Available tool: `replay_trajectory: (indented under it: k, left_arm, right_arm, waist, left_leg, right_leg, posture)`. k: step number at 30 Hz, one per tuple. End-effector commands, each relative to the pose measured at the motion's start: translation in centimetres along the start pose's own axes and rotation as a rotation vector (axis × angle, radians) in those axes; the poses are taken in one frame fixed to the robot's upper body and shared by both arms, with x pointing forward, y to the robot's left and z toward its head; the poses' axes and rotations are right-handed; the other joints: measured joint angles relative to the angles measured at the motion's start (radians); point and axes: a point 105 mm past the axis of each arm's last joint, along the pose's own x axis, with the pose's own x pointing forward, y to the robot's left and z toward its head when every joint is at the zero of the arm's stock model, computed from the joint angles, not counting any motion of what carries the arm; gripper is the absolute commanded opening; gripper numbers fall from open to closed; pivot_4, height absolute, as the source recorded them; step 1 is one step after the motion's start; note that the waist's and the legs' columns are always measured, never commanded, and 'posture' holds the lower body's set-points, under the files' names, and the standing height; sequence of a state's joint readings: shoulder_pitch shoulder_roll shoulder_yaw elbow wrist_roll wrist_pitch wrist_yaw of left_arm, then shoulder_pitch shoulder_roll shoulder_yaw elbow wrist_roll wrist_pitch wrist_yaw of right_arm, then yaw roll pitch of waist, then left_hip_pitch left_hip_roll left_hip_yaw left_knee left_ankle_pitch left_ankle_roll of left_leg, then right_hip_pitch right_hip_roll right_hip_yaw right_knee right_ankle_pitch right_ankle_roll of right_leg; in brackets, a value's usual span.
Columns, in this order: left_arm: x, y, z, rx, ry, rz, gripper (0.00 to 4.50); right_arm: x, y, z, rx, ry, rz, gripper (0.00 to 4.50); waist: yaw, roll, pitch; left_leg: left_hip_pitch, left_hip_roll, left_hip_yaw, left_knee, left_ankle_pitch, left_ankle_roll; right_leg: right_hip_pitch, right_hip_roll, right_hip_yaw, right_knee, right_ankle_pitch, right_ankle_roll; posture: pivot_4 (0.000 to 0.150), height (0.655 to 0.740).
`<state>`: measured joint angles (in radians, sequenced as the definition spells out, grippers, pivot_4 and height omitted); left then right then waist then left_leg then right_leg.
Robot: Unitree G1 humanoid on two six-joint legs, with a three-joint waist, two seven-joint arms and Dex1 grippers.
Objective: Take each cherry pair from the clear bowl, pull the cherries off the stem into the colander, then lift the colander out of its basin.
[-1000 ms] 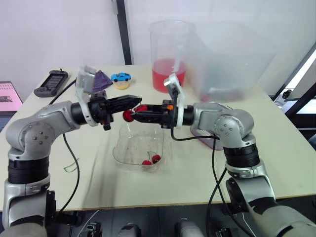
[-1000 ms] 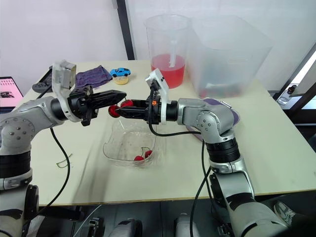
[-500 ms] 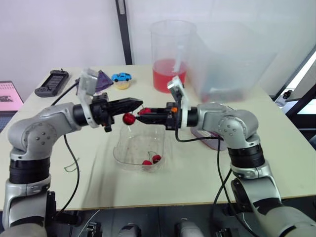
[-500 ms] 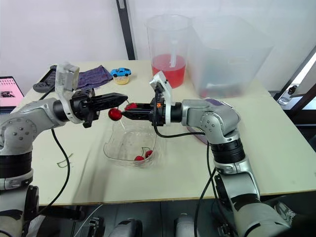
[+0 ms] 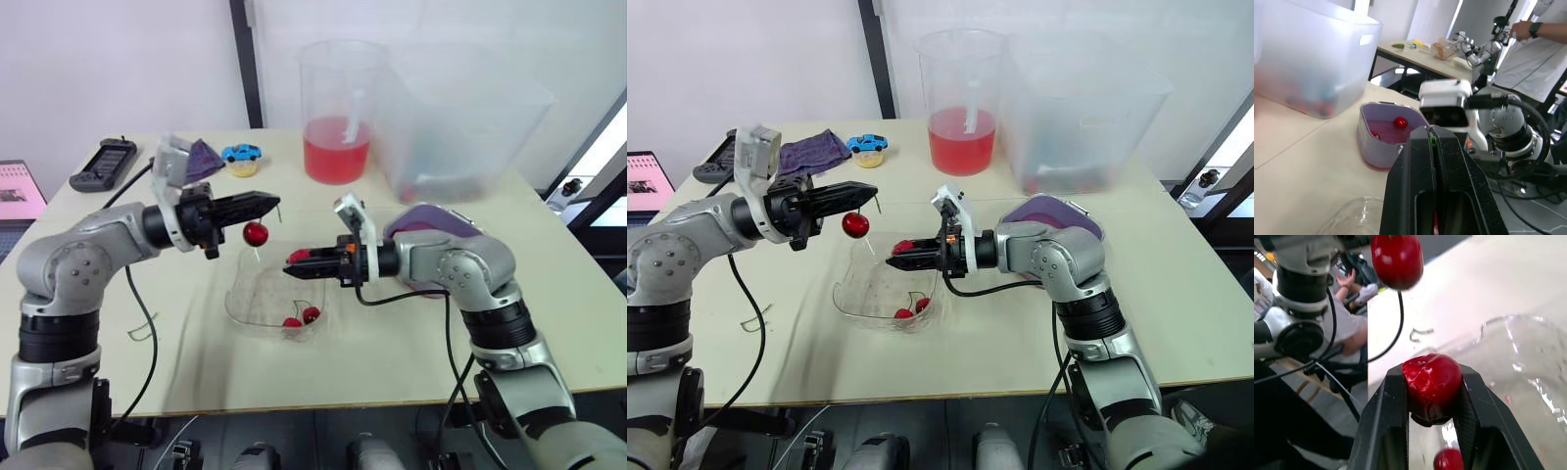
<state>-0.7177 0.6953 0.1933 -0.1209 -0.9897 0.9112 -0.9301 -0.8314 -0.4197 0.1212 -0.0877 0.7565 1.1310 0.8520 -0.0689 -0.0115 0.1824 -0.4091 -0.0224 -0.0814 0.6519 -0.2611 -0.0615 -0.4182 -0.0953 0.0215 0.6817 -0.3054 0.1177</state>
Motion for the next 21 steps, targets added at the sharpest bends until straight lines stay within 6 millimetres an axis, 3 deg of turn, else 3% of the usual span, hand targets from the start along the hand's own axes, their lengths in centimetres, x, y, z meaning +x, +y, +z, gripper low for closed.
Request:
replay_trajectory:
  k: [1, 7, 10, 13, 15, 18, 21]
  left_arm:
    - [-0.3, -0.3, 1.2, 0.054, -0.030, 0.005, 0.00]
    - [-0.4, -0.2, 1.1, 0.054, -0.040, 0.017, 0.00]
    - [-0.5, -0.3, 1.1, 0.056, -0.043, 0.019, 0.00]
    - [-0.6, -0.2, 1.1, 0.060, -0.045, 0.020, 0.00]
    - [-0.5, -0.3, 1.1, 0.062, -0.046, 0.017, 0.00]
    - [-0.5, -0.4, 1.1, 0.067, -0.049, 0.013, 0.00]
    - [-0.6, -0.4, 1.1, 0.073, -0.045, 0.014, 0.00]
  right_arm:
    - [-2.3, 0.8, 2.7, -0.054, -0.053, -0.005, 0.95]
    - [-9.0, -3.2, 5.0, -0.214, 0.005, -0.335, 0.95]
    - [-14.5, -6.8, 4.8, -0.320, 0.165, -0.612, 0.95]
    - [-17.5, -9.0, 3.8, -0.369, 0.290, -0.744, 0.95]
    - [-18.3, -10.2, 2.6, -0.411, 0.376, -0.791, 0.95]
    - [-18.0, -10.8, 0.5, -0.407, 0.453, -0.763, 0.95]
    - [-18.5, -11.2, -0.4, -0.407, 0.484, -0.777, 2.00]
  waist:
    - [0.001, 0.000, 0.000]
    - [0.008, 0.000, 0.000]
    - [0.010, 0.000, 0.000]
    - [0.010, -0.001, 0.000]
    - [0.002, -0.001, 0.000]
    - [-0.002, 0.000, 0.000]
    - [0.001, -0.001, 0.001]
  left_leg:
    - [0.000, 0.000, 0.000, 0.000, 0.000, 0.000]
    - [0.000, -0.001, 0.000, 0.000, -0.003, 0.006]
    - [0.000, -0.001, 0.002, 0.000, -0.004, 0.006]
    - [0.000, -0.001, 0.006, 0.001, -0.004, 0.007]
    - [0.000, 0.000, 0.007, 0.000, -0.004, 0.007]
    - [0.000, 0.001, 0.007, 0.000, -0.004, 0.007]
    - [0.000, 0.001, 0.007, 0.000, -0.003, 0.006]
  right_leg:
    - [0.000, 0.000, 0.000, 0.000, 0.000, 0.000]
    - [0.000, -0.001, 0.000, -0.001, 0.000, 0.000]
    - [0.000, -0.001, 0.000, -0.001, 0.000, 0.000]
    - [0.000, -0.001, 0.001, -0.002, 0.000, 0.000]
    - [0.000, 0.000, 0.001, -0.002, 0.000, 0.000]
    - [-0.001, 0.000, 0.002, -0.001, 0.000, 0.000]
    - [-0.001, 0.000, 0.002, -0.001, 0.000, 0.000]
  posture:
    - [0.150, 0.7337]
    - [0.150, 0.7337]
    - [0.150, 0.7337]
    - [0.150, 0.7337]
    - [0.150, 0.7337]
    - [0.150, 0.7337]
    - [0.150, 0.7337]
